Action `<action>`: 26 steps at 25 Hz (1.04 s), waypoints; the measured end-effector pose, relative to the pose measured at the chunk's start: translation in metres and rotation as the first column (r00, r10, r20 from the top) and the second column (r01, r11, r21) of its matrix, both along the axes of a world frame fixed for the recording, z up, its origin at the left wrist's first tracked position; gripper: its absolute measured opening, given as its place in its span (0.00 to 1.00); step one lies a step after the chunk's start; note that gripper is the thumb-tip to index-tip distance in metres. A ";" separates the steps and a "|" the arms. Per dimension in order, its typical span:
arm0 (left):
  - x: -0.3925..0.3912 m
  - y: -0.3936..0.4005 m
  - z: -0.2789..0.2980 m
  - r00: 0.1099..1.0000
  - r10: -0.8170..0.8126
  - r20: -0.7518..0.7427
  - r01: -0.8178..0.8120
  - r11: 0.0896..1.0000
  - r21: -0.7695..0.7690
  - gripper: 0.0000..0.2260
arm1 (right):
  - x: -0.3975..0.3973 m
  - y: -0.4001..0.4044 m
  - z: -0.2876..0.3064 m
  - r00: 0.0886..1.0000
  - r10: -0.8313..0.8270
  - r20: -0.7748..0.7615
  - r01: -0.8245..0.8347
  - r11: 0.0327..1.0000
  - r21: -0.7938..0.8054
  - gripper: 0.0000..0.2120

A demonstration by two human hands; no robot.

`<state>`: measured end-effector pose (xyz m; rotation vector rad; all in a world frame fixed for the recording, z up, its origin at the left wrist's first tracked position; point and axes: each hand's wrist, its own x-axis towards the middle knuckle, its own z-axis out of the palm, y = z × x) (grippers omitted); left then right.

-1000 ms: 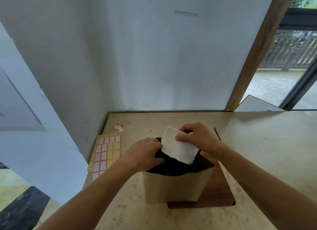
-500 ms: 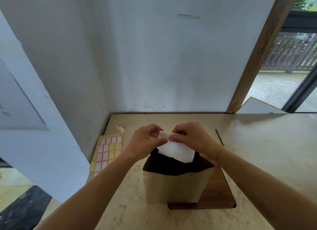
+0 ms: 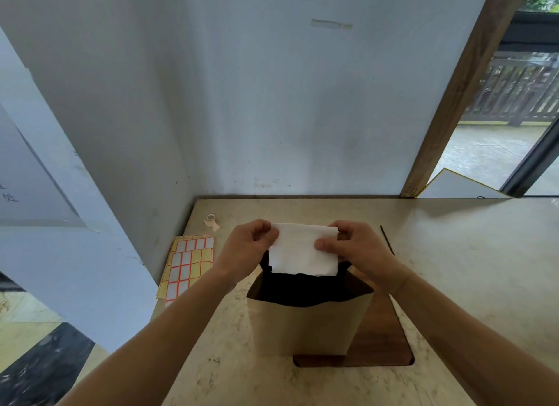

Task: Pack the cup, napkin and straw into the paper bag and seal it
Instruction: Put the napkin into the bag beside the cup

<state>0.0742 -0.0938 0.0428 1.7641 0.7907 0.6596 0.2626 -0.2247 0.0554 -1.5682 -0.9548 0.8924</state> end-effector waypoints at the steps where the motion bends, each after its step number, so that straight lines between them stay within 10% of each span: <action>1: 0.000 -0.002 0.000 1.000 -0.002 0.000 0.002 1.000 0.014 0.05 | -0.001 0.000 -0.001 0.999 -0.018 0.031 0.017 1.000 0.018 0.08; 12: 0.005 0.000 -0.001 0.989 -0.101 -0.105 0.117 0.979 0.167 0.04 | 0.002 0.006 0.008 0.899 0.166 0.405 -0.138 0.986 -0.098 0.06; 20: 0.002 0.006 -0.007 0.991 -0.082 -0.110 0.094 0.989 0.112 0.01 | 0.015 -0.002 -0.005 0.996 0.078 0.038 -0.076 0.996 -0.045 0.04; 26: 0.005 0.010 0.000 0.972 -0.121 -0.202 0.174 0.946 0.272 0.02 | 0.021 0.013 0.020 0.804 0.301 0.512 -0.246 0.953 -0.175 0.15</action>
